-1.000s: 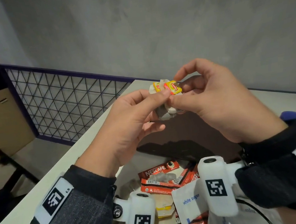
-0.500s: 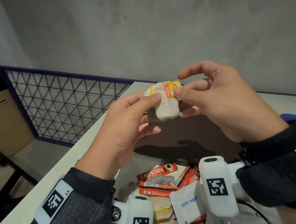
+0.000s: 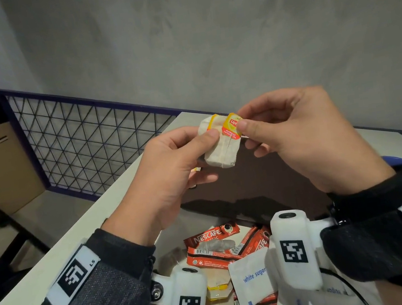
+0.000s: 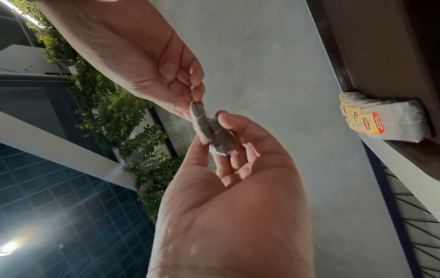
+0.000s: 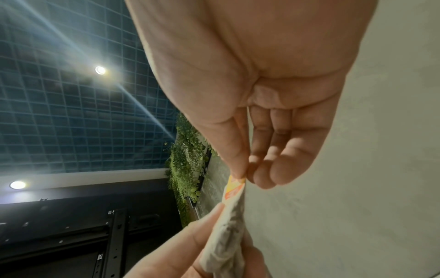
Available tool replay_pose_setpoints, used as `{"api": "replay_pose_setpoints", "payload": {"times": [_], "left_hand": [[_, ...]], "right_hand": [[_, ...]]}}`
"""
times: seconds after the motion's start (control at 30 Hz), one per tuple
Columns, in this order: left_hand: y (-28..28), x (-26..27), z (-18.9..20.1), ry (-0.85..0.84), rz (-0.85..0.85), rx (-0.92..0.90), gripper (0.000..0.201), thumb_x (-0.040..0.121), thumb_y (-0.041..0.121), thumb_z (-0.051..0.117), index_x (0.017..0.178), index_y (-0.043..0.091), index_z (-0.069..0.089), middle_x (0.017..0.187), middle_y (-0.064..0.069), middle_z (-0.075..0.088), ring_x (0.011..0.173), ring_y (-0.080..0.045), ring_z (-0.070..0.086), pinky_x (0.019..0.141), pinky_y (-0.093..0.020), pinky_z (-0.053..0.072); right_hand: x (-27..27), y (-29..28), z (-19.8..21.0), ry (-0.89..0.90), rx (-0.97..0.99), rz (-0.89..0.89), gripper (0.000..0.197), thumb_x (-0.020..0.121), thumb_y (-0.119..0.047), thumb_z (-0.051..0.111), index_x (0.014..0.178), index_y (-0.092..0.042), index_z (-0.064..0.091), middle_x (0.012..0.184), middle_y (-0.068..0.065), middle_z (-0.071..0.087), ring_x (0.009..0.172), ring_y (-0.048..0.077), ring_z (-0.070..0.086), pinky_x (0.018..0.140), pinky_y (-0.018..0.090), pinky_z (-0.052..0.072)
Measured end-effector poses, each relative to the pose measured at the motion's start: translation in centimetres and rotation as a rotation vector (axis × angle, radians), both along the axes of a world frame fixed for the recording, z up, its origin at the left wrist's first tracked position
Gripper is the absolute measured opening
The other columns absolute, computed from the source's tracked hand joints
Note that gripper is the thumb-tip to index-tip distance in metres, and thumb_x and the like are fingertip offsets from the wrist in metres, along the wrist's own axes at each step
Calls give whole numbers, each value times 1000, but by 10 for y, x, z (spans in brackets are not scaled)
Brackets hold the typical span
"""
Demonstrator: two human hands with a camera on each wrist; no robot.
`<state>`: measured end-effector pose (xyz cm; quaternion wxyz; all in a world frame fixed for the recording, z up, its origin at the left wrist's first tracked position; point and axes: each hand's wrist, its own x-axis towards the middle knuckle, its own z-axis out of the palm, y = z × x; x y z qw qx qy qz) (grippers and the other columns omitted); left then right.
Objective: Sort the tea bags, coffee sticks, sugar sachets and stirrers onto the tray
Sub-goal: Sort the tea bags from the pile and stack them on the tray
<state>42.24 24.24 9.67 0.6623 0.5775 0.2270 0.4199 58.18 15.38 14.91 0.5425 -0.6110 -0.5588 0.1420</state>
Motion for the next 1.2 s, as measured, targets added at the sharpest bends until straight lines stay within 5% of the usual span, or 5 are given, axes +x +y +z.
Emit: {"api": "replay_pose_setpoints", "payload": {"times": [0.37,0.53,0.73,0.93,1.2], "left_hand": [[0,-1,-1,40,-63,44,10,91,25,72,95,19,80,102,-9,80,87,-19,75,62,-29,57],[0,-2,-2,50,-85,47,13,91,26,72,100,18,79,104,-8,80,90,-19,76,65,-30,60],[1,0,-3,51,-106,-15,25,97,33,64,106,17,80,109,-9,79,93,-20,74,71,-37,62],[1,-1,-3,85,-117,7,26,99,33,63,108,15,81,112,-6,78,93,-19,74,73,-38,61],[0,-1,-2,77,-106,36,20,94,23,69,105,10,80,101,-10,80,85,-15,74,74,-37,61]], "right_hand": [[4,-1,0,-47,2,29,9,89,-10,76,91,-18,78,79,4,76,68,14,70,61,32,59],[5,-1,1,-23,-25,64,7,88,-9,77,93,-14,77,83,9,77,75,27,73,62,34,59],[10,-2,2,-29,-7,58,9,84,-6,80,89,-13,77,79,7,77,63,14,70,61,26,56],[8,2,-3,-101,-14,25,15,80,-8,84,90,-16,77,83,5,77,81,24,74,80,43,62],[3,3,-4,-60,-14,19,19,78,-12,86,94,-16,75,84,10,74,77,26,71,79,46,62]]}}
